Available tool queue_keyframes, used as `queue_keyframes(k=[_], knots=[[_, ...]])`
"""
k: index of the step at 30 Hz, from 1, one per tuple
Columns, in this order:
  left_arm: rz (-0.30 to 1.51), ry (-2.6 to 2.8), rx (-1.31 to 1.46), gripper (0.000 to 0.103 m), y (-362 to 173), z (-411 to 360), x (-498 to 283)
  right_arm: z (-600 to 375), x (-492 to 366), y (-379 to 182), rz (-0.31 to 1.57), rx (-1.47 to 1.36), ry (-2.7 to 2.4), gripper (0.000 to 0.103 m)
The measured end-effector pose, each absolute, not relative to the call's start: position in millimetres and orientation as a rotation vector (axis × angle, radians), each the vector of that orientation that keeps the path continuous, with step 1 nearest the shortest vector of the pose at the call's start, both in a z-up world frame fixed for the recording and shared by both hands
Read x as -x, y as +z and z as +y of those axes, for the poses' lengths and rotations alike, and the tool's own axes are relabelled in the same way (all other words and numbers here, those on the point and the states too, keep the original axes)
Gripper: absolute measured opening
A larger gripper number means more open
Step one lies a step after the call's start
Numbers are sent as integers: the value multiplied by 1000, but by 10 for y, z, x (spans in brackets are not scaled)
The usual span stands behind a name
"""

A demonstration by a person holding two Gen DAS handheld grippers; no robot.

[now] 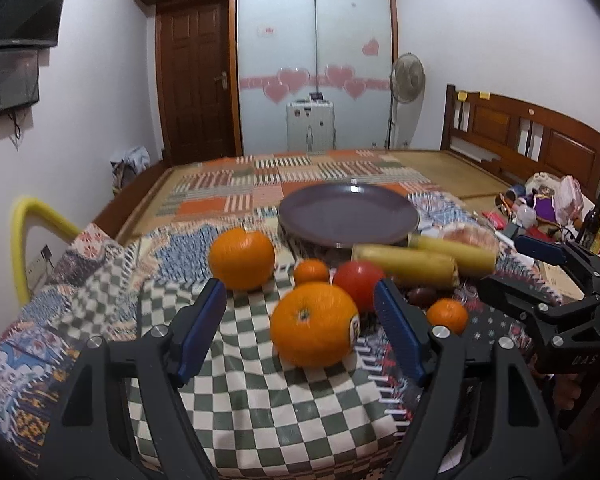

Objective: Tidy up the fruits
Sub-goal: 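Grasp a large orange with the left gripper while the right gripper grasps a tangerine, then carry both fruits over the purple plate while the right gripper releases the tangerine onto it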

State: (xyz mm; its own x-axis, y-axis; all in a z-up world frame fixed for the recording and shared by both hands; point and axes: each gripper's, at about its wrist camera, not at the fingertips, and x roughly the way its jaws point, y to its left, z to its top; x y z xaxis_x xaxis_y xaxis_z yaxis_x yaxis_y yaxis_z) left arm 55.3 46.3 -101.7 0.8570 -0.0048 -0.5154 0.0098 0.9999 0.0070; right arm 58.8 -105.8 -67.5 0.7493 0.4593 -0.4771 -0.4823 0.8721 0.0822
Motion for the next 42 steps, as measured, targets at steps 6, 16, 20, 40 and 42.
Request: queue_keyframes(k=[6,16,20,40,42], knots=[[608,-27,2,77,-1232,450,-686,-924,-628,-838,580,56,561,85],[668,-65,61,77,-1410,473,-886,-773,-667,-983,646,47,616,51],[676,-73,78,77,-1445,474,-940,-755,-648,-984,651,45,640,41],[669,-43,66,64,-1352,464,-869,-936,-674,-755,576,16,610,35],[659,-39,66,64,-1296,476,-844,-973,-681,-716,563,14,601,35]])
